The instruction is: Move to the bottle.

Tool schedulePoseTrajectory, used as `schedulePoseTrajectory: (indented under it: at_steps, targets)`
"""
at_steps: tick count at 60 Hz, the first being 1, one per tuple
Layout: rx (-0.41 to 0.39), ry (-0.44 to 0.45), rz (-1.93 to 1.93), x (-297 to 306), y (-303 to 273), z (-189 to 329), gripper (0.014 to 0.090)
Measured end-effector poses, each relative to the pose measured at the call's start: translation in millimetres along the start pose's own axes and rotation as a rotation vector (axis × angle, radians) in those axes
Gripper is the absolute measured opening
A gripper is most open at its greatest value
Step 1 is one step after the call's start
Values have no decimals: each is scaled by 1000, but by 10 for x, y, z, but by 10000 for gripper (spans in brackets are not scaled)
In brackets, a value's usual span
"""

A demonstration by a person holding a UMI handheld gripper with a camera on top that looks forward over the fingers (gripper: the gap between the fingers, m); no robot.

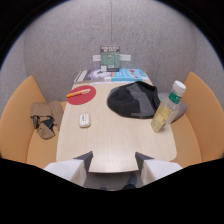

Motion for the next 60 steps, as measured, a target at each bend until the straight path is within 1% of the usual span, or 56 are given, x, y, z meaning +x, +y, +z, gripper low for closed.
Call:
schedulePoseTrajectory:
  at_steps: [15, 16, 17, 19, 23, 30, 36, 44, 60]
  targets:
    - [11, -30, 11, 76, 3, -39, 871]
    - [13, -31, 15, 89, 3, -45, 898]
    - [15, -32, 19, 106, 4, -50, 871]
    - [15, -25, 27, 129, -10, -74, 872]
    - [28, -22, 34, 297, 24, -68, 871]
    - [38, 16, 37, 633, 60, -73, 875]
    - [41, 51, 42, 915, 114, -67, 868]
    - [31, 71, 53, 1238, 160, -18, 866]
    - [35, 44, 26, 1563, 8, 309, 869]
